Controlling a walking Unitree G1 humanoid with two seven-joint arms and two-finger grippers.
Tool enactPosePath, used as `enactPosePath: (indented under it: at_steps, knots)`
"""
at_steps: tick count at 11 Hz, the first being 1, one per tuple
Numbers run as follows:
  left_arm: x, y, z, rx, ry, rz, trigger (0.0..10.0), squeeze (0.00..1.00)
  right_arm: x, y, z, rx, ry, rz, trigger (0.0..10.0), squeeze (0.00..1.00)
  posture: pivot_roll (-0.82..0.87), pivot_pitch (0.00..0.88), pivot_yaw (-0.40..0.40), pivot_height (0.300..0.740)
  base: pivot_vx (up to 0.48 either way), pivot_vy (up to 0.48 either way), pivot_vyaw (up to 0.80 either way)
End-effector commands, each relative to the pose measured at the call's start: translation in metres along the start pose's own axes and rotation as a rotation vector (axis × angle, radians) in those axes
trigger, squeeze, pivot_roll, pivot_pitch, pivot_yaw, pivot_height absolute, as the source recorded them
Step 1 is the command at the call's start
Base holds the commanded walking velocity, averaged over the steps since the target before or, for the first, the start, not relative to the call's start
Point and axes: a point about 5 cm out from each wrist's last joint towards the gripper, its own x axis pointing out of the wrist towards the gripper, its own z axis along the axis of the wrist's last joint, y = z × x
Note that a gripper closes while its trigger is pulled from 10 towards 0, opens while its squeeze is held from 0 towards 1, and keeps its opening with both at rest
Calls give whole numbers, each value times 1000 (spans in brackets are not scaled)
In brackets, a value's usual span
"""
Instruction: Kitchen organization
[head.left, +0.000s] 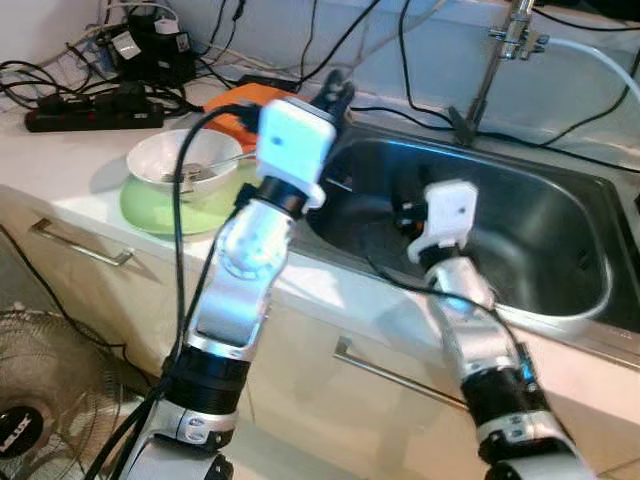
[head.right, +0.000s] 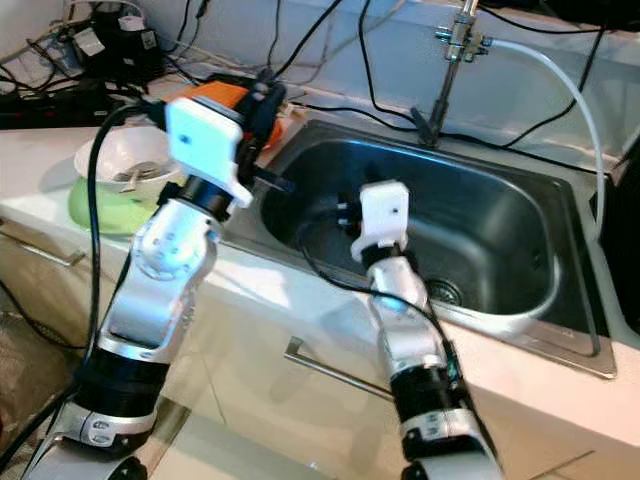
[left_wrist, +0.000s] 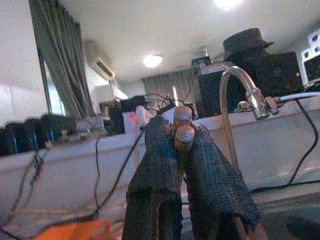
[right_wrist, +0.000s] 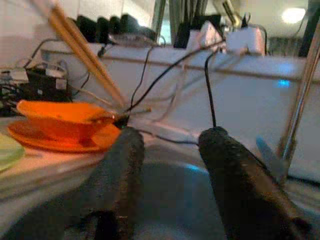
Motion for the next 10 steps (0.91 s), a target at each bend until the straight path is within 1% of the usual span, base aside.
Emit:
enactPosePath:
  at_steps: [1, 2, 3, 4, 5, 6, 7, 9, 10]
  knots:
    - [2, 0, 3, -44, -6, -15, 10000, 0, 1, -1, 6, -27, -29, 14, 10000, 1000, 196, 0, -31, 740, 0, 0, 0]
    - [0, 0, 2, -60, 4, -39, 10000, 0, 0, -1, 6, -34, -33, 16, 10000, 1000, 194, 0, -32, 740, 0, 0, 0]
    - [-1, -3, 0, -105, 13, -72, 10000, 0, 0, 0, 6, -35, -35, 18, 10000, 1000, 193, 0, -34, 740, 0, 0, 0]
    - [-2, -9, 0, -207, 18, -112, 10000, 0, -1, 3, 6, -34, -32, 33, 10000, 1000, 191, 0, -34, 740, 0, 0, 0]
    - [-3, -11, 0, -224, 29, -149, 10000, 0, -2, 5, 5, -34, -27, 39, 10000, 1000, 193, 0, -38, 740, 0, 0, 0]
    - [-4, -14, 0, -215, 40, -182, 10000, 0, -2, 7, 4, -41, -12, 45, 10000, 745, 194, 0, -37, 740, 0, 0, 0]
    - [-5, -17, 1, -232, 47, -210, 10000, 0, -2, 9, 2, -44, 1, 45, 10000, 0, 196, 0, -36, 740, 0, 0, 0]
    - [-7, -17, 1, -239, 68, -230, 10000, 0, -1, 13, 4, -35, -2, 26, 10000, 0, 196, 0, -35, 740, 0, 0, 0]
    - [-9, -22, 3, -271, 78, -279, 10000, 0, -1, 13, 4, -35, 0, 12, 10000, 0, 196, 0, -33, 740, 0, 0, 0]
